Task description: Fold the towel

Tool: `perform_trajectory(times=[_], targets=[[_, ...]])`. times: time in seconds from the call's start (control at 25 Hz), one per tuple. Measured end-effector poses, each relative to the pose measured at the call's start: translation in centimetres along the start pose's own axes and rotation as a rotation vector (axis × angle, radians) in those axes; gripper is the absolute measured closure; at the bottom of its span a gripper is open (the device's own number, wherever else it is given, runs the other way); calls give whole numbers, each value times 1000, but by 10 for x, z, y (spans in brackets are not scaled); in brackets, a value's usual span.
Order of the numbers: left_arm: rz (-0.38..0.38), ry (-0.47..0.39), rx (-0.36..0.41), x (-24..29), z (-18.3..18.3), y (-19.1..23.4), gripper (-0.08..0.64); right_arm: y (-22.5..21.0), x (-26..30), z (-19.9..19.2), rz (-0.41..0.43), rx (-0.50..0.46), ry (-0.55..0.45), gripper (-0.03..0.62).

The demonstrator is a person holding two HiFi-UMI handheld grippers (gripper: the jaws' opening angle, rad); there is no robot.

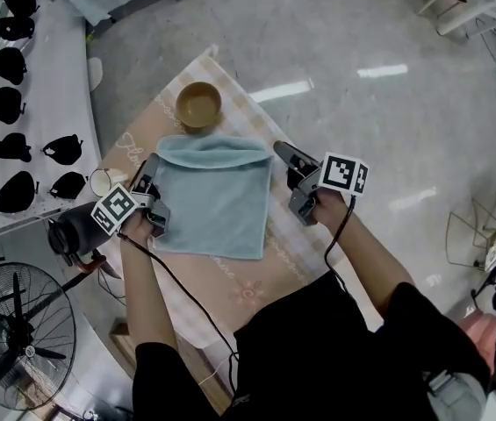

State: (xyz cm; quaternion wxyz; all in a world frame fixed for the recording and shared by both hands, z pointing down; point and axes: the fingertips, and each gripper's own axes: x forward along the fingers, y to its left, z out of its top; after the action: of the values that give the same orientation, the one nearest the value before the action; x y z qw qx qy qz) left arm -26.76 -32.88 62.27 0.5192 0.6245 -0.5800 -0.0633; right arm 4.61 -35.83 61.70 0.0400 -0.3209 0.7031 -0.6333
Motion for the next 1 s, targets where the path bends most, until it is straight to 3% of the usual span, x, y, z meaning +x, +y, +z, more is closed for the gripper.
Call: perform_trajectory(times=[0.16,0.24,0.52,0.76,1.0], targets=[[29,71,157,-6,-14,-3,321,7,-3,-15,-42,-280,92,489],[35,96,199,-13,-24,-3,321,9,-5,-27,-47,-359,140,489],[98,130,282,-53,-52,20,321,-3,-16,-81,-60,-440,263,480],[152,165,392,-83,-78,38,321,1,-31,-124,-76,-567,308,448],[194,267,522,-116,-109,62,308,-1,-55,-171,-101,-598,329,407]])
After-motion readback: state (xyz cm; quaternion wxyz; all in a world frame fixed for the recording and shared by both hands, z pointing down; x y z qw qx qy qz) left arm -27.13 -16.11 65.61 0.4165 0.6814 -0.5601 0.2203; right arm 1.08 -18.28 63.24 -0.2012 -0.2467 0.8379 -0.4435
